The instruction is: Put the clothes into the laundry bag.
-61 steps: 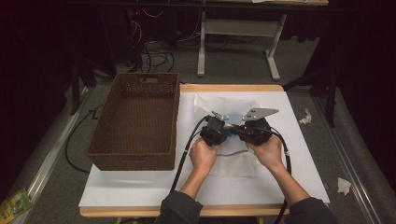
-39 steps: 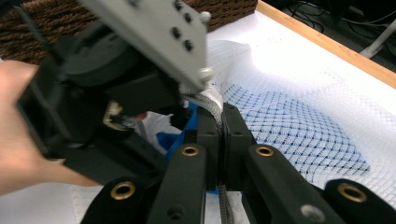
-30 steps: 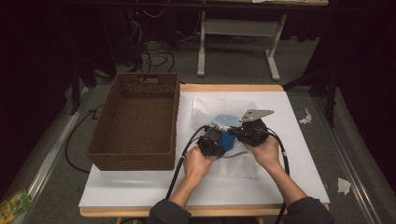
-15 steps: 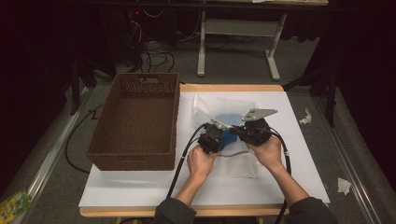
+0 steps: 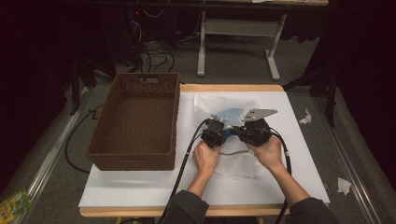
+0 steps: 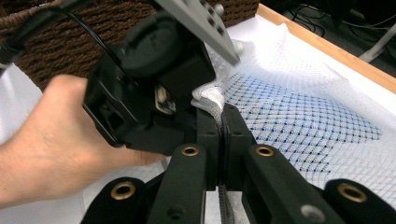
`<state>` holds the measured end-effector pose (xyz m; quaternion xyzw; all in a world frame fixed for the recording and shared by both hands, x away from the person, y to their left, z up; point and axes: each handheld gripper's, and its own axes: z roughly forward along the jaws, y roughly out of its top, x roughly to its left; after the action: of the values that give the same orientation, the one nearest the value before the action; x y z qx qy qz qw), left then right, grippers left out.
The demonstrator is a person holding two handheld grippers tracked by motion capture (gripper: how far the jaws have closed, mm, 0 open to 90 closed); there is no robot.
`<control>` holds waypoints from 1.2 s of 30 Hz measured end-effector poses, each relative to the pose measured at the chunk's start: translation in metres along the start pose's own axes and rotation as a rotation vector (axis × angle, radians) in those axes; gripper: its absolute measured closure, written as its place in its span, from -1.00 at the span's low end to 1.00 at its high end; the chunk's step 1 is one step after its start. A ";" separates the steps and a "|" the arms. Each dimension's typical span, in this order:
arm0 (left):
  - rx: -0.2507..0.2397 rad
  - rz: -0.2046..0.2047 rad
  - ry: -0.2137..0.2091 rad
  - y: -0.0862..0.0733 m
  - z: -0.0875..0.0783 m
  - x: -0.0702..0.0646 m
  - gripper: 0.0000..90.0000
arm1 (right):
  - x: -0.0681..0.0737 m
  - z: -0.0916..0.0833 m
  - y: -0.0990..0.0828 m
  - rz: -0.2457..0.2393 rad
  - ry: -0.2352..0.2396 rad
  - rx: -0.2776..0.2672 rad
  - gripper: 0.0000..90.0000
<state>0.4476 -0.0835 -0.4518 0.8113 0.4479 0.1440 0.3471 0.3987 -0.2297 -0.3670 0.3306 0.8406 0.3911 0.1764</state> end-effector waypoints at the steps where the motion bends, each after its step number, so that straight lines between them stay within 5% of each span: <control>1: 0.004 0.004 0.000 -0.001 0.001 0.000 0.74 | -0.001 0.001 -0.001 0.000 0.000 -0.004 0.98; 16: 0.019 0.048 -0.057 -0.004 -0.023 0.004 0.07 | -0.002 0.006 -0.003 0.007 -0.006 0.006 0.98; 36: -0.028 0.107 -0.074 -0.010 -0.070 0.008 0.01 | -0.003 0.004 -0.003 0.009 -0.006 0.001 0.98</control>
<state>0.4073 -0.0424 -0.4092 0.8338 0.3888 0.1385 0.3667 0.4020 -0.2313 -0.3721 0.3354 0.8389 0.3905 0.1770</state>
